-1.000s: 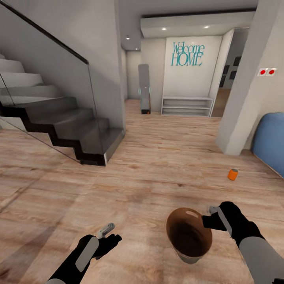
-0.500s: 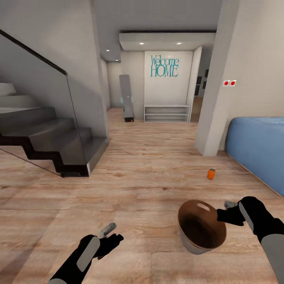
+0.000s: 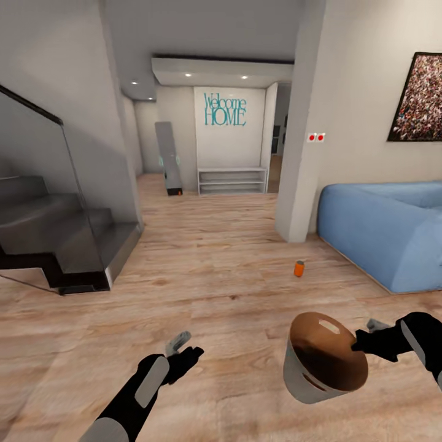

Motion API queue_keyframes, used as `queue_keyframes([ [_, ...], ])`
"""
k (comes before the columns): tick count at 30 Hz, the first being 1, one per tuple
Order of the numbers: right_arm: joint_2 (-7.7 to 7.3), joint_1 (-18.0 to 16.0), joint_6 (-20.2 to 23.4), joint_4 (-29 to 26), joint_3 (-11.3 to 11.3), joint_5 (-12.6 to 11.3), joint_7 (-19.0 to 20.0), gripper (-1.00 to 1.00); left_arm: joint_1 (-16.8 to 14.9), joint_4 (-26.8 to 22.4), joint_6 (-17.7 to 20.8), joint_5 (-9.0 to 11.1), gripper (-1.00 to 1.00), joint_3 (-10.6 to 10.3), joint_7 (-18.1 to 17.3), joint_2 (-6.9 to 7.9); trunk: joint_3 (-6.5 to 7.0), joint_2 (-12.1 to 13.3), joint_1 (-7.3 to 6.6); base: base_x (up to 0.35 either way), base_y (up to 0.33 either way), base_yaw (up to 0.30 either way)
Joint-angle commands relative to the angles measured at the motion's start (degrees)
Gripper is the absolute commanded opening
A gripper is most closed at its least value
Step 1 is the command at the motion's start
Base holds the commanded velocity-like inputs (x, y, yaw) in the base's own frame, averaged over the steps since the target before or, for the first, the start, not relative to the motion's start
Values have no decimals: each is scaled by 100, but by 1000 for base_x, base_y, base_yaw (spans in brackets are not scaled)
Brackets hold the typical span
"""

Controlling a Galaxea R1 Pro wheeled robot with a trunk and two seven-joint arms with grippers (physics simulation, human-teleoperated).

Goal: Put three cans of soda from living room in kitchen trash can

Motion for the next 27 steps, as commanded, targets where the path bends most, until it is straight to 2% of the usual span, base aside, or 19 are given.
queue_keyframes([
  [1,-17,1,16,17,-6,-64,56,-100,1,36,-37,-5,100,-5,-61,-5,19,41,-23,0,0,-294],
  [10,7,5,16,74,-16,-47,77,-100,22,95,-68,-25,100,-12,-231,-6,180,402,-220,0,0,-293],
  [13,81,7,16,304,-12,-36,16,-100,23,96,-46,-20,100,-12,-233,-5,234,523,-286,0,0,-293],
  [15,142,7,-150,508,-10,-30,-152,-100,23,96,-40,-19,100,-12,-233,-5,252,563,-308,0,0,-293],
  [16,252,7,-381,686,-20,-39,-395,-100,23,97,-36,-18,100,-13,-232,-6,252,563,-308,0,0,-290],
  [19,405,7,-690,865,-33,-64,-663,-100,42,102,-67,-33,100,-11,-220,-4,252,563,-308,0,0,-184],
  [23,482,7,-1068,1086,-36,-78,-734,-100,77,103,-99,-48,100,-11,-210,11,252,563,-308,62,0,-45],
  [25,583,7,-1299,1196,-46,-90,-753,-100,108,105,-108,-55,100,-11,-207,26,252,563,-308,264,0,-10],
  [27,642,7,-1351,1219,-54,-94,-762,-100,112,105,-110,-57,100,-9,-203,32,252,563,-308,308,0,-4],
])
